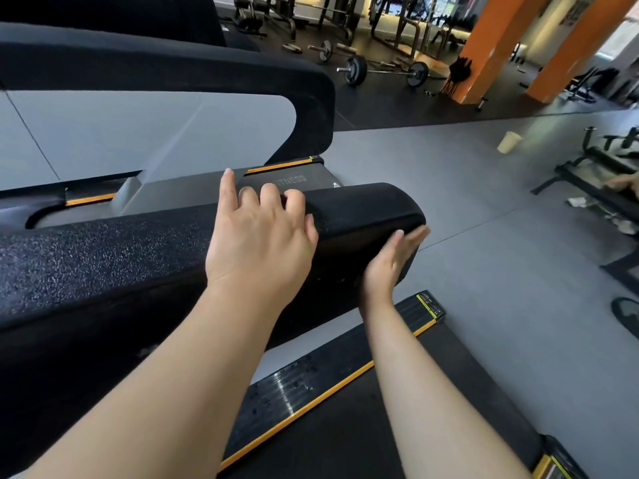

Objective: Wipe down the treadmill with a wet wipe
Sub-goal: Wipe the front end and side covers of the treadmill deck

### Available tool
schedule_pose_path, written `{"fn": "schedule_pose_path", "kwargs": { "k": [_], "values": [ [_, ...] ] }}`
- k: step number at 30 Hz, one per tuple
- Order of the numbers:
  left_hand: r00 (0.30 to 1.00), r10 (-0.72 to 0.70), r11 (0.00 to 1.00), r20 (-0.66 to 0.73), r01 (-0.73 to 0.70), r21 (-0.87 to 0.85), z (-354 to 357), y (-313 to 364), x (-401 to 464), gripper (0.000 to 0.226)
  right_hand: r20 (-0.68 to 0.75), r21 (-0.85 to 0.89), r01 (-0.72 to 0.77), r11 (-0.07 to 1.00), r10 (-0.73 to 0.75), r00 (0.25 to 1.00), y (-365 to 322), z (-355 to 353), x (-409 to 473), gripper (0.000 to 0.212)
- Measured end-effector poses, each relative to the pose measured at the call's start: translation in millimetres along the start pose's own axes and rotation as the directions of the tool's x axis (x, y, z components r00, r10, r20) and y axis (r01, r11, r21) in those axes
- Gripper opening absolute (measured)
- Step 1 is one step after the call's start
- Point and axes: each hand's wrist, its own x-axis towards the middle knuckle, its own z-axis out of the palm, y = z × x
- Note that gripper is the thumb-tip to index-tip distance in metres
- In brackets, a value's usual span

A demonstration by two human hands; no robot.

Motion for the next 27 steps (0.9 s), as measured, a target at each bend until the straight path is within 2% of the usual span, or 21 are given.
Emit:
{"fn": "schedule_pose_path", "kwargs": {
  "k": [2, 4, 5, 6, 8, 11, 13, 16, 17, 18, 20, 22, 23, 25, 26, 27],
  "values": [
    [1.000, 0.006, 1.000, 0.012, -0.006, 0.005, 0.5, -0.4, -0.4, 0.050, -0.044, 0.072, -0.221, 0.973, 0.224, 0.974, 16.9, -2.9, 8.1, 0.078],
    [1.000, 0.006, 1.000, 0.002, -0.006, -0.004, 0.3, -0.7, 0.0, 0.049, -0.024, 0.152, -0.387, 0.909, 0.395, 0.918, 33.1, -3.7, 0.5, 0.103],
    [1.000, 0.009, 1.000, 0.000, -0.009, -0.007, 0.2, -0.4, 0.2, 0.049, 0.015, 0.153, -0.422, 0.894, 0.425, 0.905, 27.2, -3.4, -8.2, 0.099],
    [1.000, 0.010, 1.000, 0.000, -0.010, -0.005, 0.6, -0.3, 0.2, 0.049, 0.042, 0.131, -0.412, 0.902, 0.410, 0.911, 18.2, -2.3, -14.8, 0.086],
    [1.000, 0.013, 1.000, -0.014, -0.013, -0.006, 2.1, -0.6, 0.4, 0.048, 0.010, 0.101, -0.271, 0.957, 0.272, 0.962, 10.0, -0.8, -12.8, 0.062],
    [1.000, 0.012, 1.000, -0.018, -0.013, -0.011, 2.4, -0.1, 1.0, 0.046, -0.062, 0.075, -0.122, 0.990, 0.127, 0.990, 7.8, -2.4, 5.6, 0.054],
    [1.000, 0.014, 1.000, -0.024, -0.015, -0.015, 1.9, 0.7, 0.3, 0.046, -0.063, 0.111, -0.179, 0.978, 0.186, 0.980, 18.1, -3.7, 9.9, 0.059],
    [1.000, 0.010, 1.000, -0.029, -0.010, -0.008, 1.9, 1.4, 0.9, 0.045, -0.041, 0.205, -0.382, 0.901, 0.398, 0.916, 33.0, -1.9, 4.8, 0.096],
    [0.999, 0.012, 1.000, -0.035, -0.013, -0.006, 2.2, 1.3, 0.7, 0.045, -0.019, 0.186, -0.398, 0.898, 0.408, 0.913, 27.7, -2.4, 0.0, 0.097],
    [0.999, 0.010, 1.000, -0.040, -0.010, -0.002, 2.7, 1.2, 0.7, 0.045, -0.004, 0.163, -0.345, 0.924, 0.351, 0.937, 20.3, -2.9, -3.7, 0.088],
    [0.999, 0.006, 1.000, -0.045, -0.006, 0.008, 2.8, 1.0, 0.8, 0.045, 0.007, 0.115, -0.111, 0.987, 0.111, 0.994, 8.5, -4.1, -3.2, 0.060],
    [0.999, 0.013, 1.000, -0.039, -0.013, 0.014, 2.6, 1.2, 0.5, 0.046, -0.013, 0.095, 0.007, 0.995, -0.006, 1.000, -0.5, -5.2, 8.3, 0.053],
    [0.999, 0.016, 1.000, -0.039, -0.015, 0.014, 2.5, 1.1, 0.6, 0.047, -0.009, 0.073, 0.016, 0.997, -0.016, 1.000, 1.9, -4.4, 16.4, 0.054],
    [0.999, 0.018, 1.000, -0.049, -0.018, 0.009, 2.3, 0.8, 0.0, 0.048, -0.035, 0.118, -0.165, 0.979, 0.171, 0.985, 22.1, -5.4, 29.0, 0.073],
    [0.998, 0.015, 1.000, -0.053, -0.015, 0.010, 2.3, 0.9, 0.0, 0.048, -0.034, 0.185, -0.313, 0.931, 0.325, 0.945, 37.7, -6.5, 29.4, 0.086],
    [0.998, 0.012, 1.000, -0.057, -0.011, 0.012, 2.7, 1.0, 0.4, 0.048, -0.008, 0.233, -0.441, 0.867, 0.455, 0.890, 49.4, -8.0, 21.6, 0.088]
  ]
}}
